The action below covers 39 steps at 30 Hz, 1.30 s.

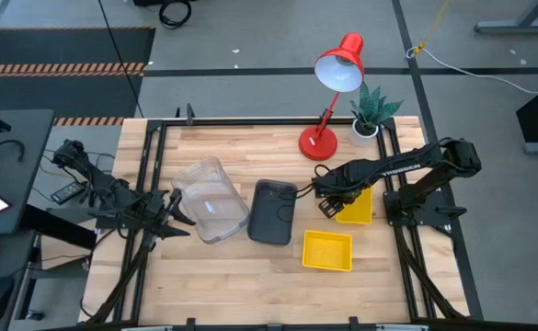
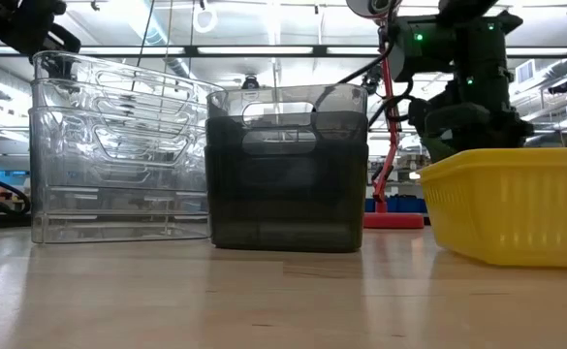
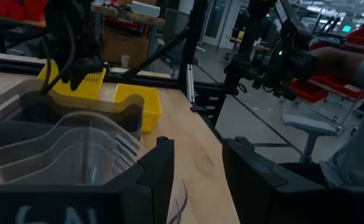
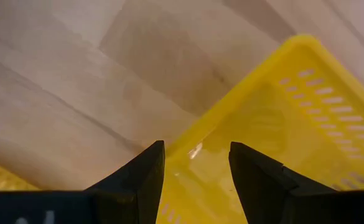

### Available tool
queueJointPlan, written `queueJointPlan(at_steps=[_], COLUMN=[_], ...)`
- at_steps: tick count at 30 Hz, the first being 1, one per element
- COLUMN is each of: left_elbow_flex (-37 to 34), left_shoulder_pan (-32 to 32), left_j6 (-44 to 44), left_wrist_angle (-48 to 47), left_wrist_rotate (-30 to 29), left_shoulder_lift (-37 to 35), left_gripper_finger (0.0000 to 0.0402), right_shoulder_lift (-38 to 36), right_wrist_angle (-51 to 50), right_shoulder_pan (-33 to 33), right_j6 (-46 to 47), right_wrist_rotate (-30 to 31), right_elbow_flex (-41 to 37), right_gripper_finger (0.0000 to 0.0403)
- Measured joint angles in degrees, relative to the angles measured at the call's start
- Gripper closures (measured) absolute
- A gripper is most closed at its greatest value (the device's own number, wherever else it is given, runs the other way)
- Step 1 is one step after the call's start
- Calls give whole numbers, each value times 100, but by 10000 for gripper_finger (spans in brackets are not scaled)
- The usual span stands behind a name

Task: Stack baskets by color
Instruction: Stack the top yellow bin on the yellow bins

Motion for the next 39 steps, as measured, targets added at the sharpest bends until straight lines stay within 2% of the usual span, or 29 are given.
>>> queueJointPlan(at_steps=[8, 30, 39], left_elbow_flex=[0, 0, 0], left_shoulder_pan=[0, 4, 2], left_j6=[-110, -147, -147], left_wrist_angle=[-261, -286, -372], left_wrist_rotate=[3, 3, 3], left_shoulder_lift=[1, 1, 1], left_gripper_finger=[260, 260, 260], right_shoulder_lift=[0, -11, -11], right_wrist_angle=[-6, -557, 4], right_shoulder_pan=[148, 222, 364], right_j6=[35, 309, 604], right_wrist_rotate=[-247, 14, -107], right_elbow_flex=[-4, 340, -106], right_gripper_finger=[220, 222, 224])
